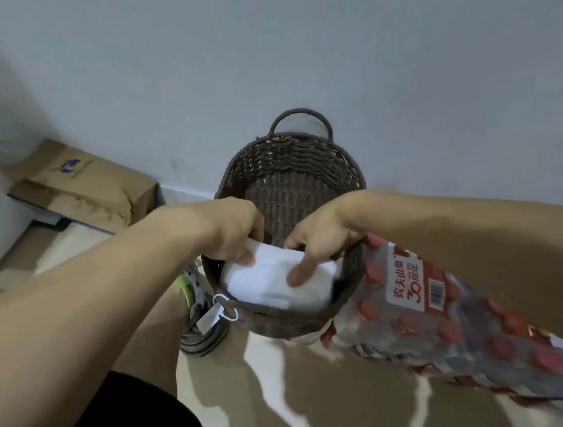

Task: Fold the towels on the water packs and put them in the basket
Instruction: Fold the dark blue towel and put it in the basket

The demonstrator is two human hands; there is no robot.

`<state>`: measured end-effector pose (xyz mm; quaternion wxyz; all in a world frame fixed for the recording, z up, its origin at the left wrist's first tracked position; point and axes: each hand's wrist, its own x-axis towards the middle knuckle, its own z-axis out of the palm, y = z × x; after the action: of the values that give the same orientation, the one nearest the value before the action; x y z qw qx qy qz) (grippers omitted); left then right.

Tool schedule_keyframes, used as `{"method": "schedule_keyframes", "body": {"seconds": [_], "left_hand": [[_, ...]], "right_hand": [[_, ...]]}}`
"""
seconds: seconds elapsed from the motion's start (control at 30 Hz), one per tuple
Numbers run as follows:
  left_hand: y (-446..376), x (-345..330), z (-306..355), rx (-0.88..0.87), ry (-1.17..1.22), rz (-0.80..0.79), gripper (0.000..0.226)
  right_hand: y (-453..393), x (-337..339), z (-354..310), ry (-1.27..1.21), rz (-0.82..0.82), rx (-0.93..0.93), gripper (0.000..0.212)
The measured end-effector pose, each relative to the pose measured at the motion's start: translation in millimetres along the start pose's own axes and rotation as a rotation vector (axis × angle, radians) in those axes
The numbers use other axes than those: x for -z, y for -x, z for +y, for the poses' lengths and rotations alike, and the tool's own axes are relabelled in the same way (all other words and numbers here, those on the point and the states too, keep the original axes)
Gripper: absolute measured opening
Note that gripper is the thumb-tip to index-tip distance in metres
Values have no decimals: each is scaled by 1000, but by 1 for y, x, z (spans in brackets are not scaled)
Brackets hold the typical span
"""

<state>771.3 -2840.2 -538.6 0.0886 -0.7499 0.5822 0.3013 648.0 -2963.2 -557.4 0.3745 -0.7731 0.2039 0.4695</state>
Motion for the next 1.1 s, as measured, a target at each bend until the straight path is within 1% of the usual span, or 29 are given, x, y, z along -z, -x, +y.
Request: {"method": "schedule_keyframes", "body": {"seconds": [0.07, 0.13, 0.2, 0.23, 0.3, 0.37, 0.4, 0.53, 0.63, 0.67, 0.73, 0.8, 0.87, 0.9, 0.97, 1.0, 1.1], "left_hand": [[-2, -2, -1, -44, -9, 79, 39], [-3, -2, -3, -109, 23, 171, 37], [0, -3, -4, -137, 80, 182, 36], [2, -6, -5, -130, 96, 148, 40], [5, -12, -7, -96, 88, 61, 54], [5, -17, -8, -79, 48, 45, 64], [4, -20, -8, -76, 38, 56, 64], [3, -26, 1, -79, -17, 67, 62], [12, -18, 2, -62, 10, 71, 57], [16, -12, 3, -62, 28, 101, 51], [25, 2, 12, -89, 68, 230, 34], [34, 14, 33, -150, 155, 378, 19], [39, 21, 67, -229, 256, 460, 8], [39, 21, 88, -265, 309, 465, 8], [35, 18, 132, -325, 408, 405, 11], [31, 15, 154, -357, 421, 358, 14], [15, 5, 226, -459, 365, 278, 17]], "right_hand": [[-2, -1, -1, 178, 104, 3, 47], [1, 0, -2, 351, 244, 20, 53], [6, 4, -1, 398, 352, 43, 56], [9, 5, 0, 385, 369, 55, 57], [13, 3, 2, 356, 331, 64, 61], [12, -5, 3, 408, 316, 52, 67], [9, -10, 2, 447, 327, 48, 67], [5, -21, 0, 531, 409, 59, 68], [29, -19, 5, 530, 537, 119, 70], [43, -18, 10, 490, 604, 162, 66], [79, -17, 27, 354, 741, 251, 48], [123, -20, 53, 281, 839, 268, 29], [169, -30, 85, 287, 874, 223, 21], [191, -38, 103, 284, 873, 184, 20], [234, -57, 143, 274, 862, 92, 18], [254, -67, 164, 268, 862, 40, 18], [304, -96, 227, 205, 897, -138, 20]]}}
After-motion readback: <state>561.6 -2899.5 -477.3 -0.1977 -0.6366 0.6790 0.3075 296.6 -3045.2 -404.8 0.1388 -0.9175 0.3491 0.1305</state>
